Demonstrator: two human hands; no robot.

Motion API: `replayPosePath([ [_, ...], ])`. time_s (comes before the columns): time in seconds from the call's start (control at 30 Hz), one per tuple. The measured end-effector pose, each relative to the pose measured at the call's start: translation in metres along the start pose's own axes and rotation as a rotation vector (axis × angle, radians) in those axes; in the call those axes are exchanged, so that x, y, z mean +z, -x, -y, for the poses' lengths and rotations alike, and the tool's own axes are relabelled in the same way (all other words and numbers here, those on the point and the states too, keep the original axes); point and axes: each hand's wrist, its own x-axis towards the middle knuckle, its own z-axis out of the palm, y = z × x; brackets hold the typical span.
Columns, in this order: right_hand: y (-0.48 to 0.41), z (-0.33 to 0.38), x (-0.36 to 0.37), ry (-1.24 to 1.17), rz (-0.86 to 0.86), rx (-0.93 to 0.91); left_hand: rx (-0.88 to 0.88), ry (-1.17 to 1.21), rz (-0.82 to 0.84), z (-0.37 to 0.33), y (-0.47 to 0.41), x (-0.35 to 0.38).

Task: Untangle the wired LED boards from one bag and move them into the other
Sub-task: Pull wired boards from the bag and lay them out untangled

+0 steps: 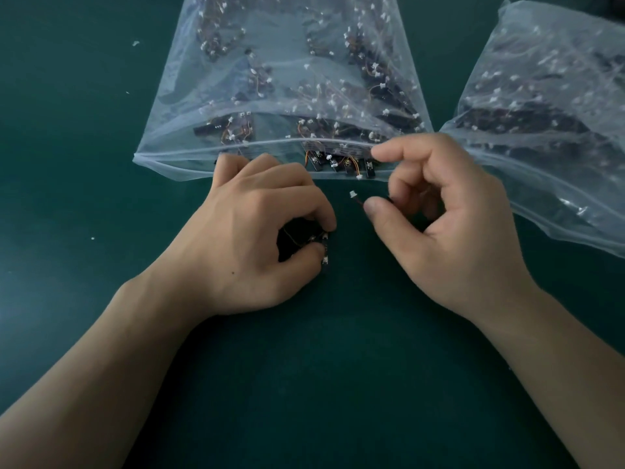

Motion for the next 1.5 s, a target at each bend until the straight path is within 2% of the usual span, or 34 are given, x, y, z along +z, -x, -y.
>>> replayPosePath([
  [0.23, -0.001, 0.003, 0.0, 0.048, 0.059, 0.006, -0.087, 0.167, 0.012, 0.003, -0.002, -0.005],
  [0.43, -0.001, 0.004, -0.002, 0.01, 0.052, -0.008, -0.029, 0.125, 0.034, 0.005, -0.002, -0.001],
  [0.7, 0.001, 0.005, 0.0, -0.048, 0.102, 0.017, -0.04, 0.13, 0.026, 0.003, -0.001, 0.0],
  [1.03, 0.002, 0.007, 0.001, 0.104, 0.238, -0.033, -0.121, 0.011, -0.024, -0.005, -0.001, 0.005],
  [1.33, 0.005, 0.007, 0.004, 0.144, 0.109, -0.043, -0.148, 0.063, 0.011, -0.007, -0.002, 0.002],
  [1.5, 0.004, 0.009, 0.004, 0.205, 0.244, -0.058, -0.138, 0.065, 0.03, -0.006, -0.002, 0.001],
])
